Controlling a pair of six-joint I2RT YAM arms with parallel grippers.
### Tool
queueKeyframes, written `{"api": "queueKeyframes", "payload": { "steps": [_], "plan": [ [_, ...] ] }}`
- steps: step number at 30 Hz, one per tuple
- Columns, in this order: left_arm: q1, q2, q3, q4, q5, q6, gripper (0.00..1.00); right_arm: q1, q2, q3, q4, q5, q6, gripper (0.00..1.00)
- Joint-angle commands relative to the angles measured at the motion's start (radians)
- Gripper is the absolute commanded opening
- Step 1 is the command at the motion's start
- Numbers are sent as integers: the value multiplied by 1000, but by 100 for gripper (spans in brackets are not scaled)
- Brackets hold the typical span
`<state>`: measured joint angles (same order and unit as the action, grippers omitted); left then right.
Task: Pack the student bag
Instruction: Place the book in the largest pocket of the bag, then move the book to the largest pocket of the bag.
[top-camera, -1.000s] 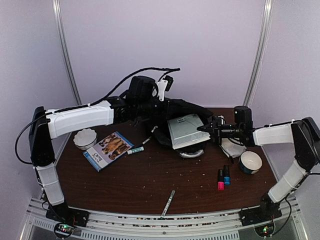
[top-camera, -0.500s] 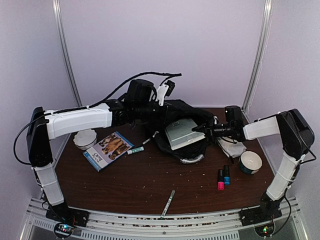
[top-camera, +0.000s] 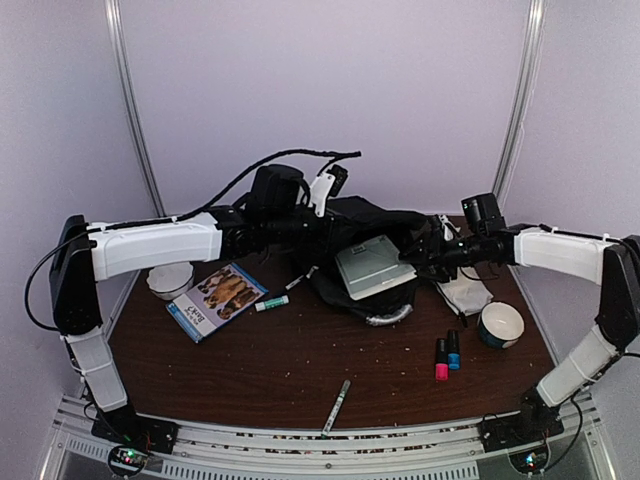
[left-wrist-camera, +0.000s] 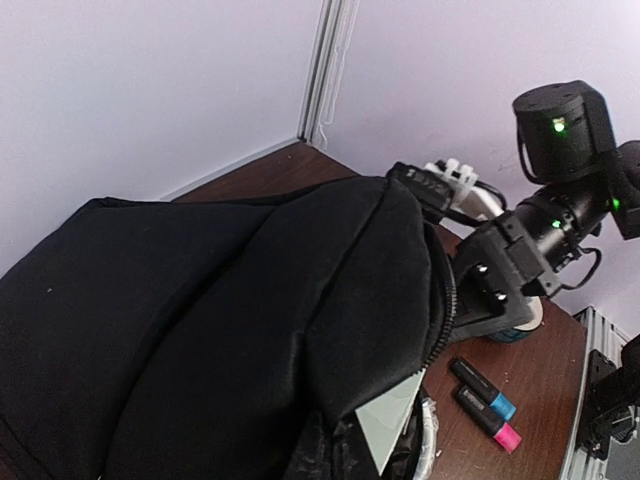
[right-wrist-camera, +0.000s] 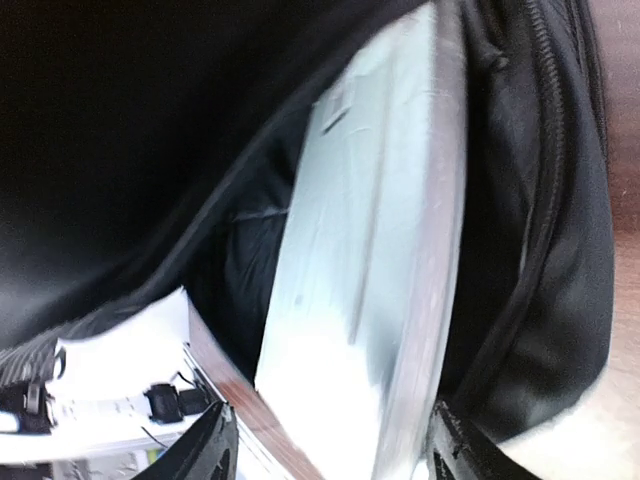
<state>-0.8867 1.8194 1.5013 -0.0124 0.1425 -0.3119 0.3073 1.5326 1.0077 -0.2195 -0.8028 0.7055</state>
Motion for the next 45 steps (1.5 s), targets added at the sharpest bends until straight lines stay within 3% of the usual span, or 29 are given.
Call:
{"api": "queueKeyframes", "payload": {
  "steps": [1, 6, 12, 17, 21, 24, 33, 45],
  "plan": [
    [12, -52, 7, 127, 9, -17, 0, 4, -150, 42, -137, -17, -253, 65],
    [21, -53, 18, 104, 45, -18, 0, 18, -241, 106, -413, 33, -644, 58],
    [26, -50, 37, 70, 99, -13, 0, 154, -276, 169, -634, 152, -1299, 43],
    [32, -40, 36, 58, 115, -18, 0, 311, -236, 136, -629, 403, -1540, 38],
    [34, -43, 28, 55, 116, -19, 0, 400, -178, 39, -442, 624, -1578, 40],
    [37, -43, 26, 58, 142, -34, 0, 409, -81, 39, -339, 708, -1552, 40],
    [40, -39, 54, 6, 184, 5, 0, 411, 106, 89, -242, 797, -1588, 39],
    [39, -16, 81, -43, 257, 74, 0, 409, 260, 122, -73, 940, -1644, 27]
  ]
}}
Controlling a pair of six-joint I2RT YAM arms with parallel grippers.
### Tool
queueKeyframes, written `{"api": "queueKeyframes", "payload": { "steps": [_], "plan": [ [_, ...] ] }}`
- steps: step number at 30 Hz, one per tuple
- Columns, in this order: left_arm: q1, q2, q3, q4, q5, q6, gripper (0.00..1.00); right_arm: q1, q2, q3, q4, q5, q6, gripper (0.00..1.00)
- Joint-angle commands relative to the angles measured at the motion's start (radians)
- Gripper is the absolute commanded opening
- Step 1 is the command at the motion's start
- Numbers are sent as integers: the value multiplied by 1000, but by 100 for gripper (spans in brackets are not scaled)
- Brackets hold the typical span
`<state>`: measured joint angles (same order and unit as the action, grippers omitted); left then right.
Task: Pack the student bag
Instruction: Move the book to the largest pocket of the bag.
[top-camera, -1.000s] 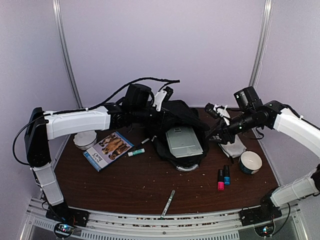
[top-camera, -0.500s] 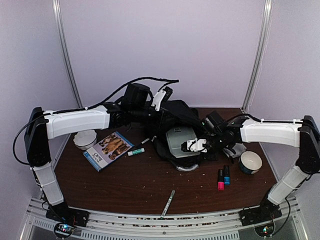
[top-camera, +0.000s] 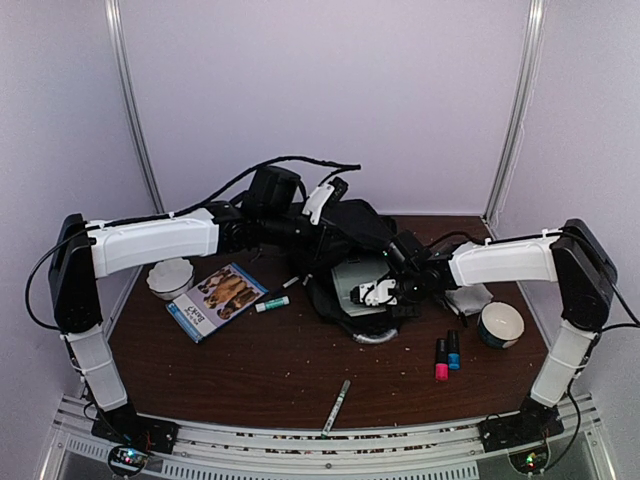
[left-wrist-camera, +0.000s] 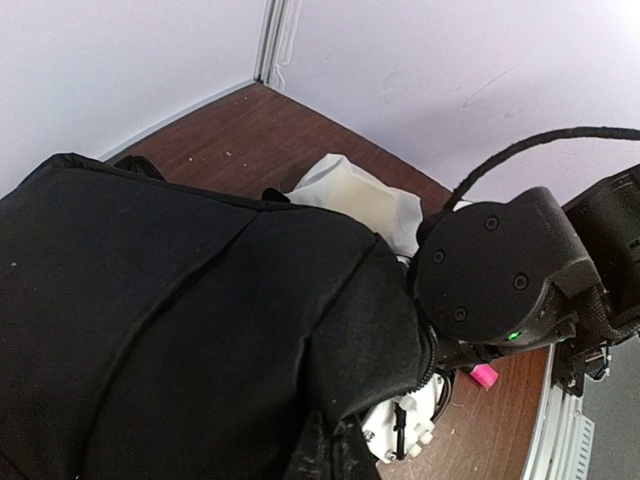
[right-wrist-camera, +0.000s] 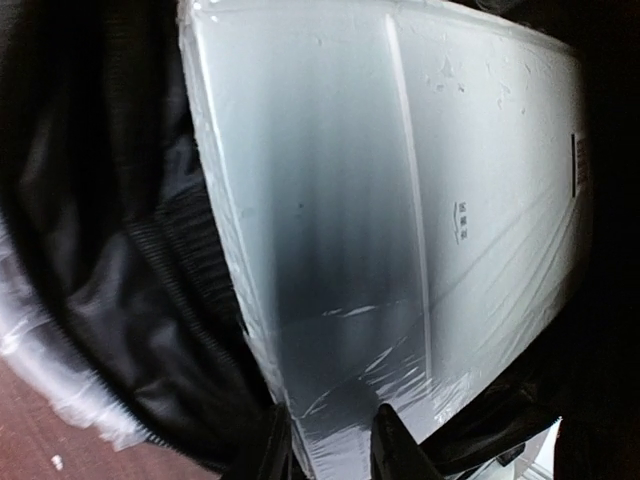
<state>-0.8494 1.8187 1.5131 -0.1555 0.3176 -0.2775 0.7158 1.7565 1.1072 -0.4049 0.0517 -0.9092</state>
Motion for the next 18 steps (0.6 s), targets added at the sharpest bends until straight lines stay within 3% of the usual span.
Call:
{"api": "queueKeyframes", "payload": {
  "steps": [1, 18],
  "plan": [
    [2, -9, 75, 93, 87, 45, 0, 1, 44, 24, 138, 98, -33, 25],
    [3, 26, 119, 53, 128, 75, 0, -4, 189, 121, 469, 191, -110, 25]
  ]
}}
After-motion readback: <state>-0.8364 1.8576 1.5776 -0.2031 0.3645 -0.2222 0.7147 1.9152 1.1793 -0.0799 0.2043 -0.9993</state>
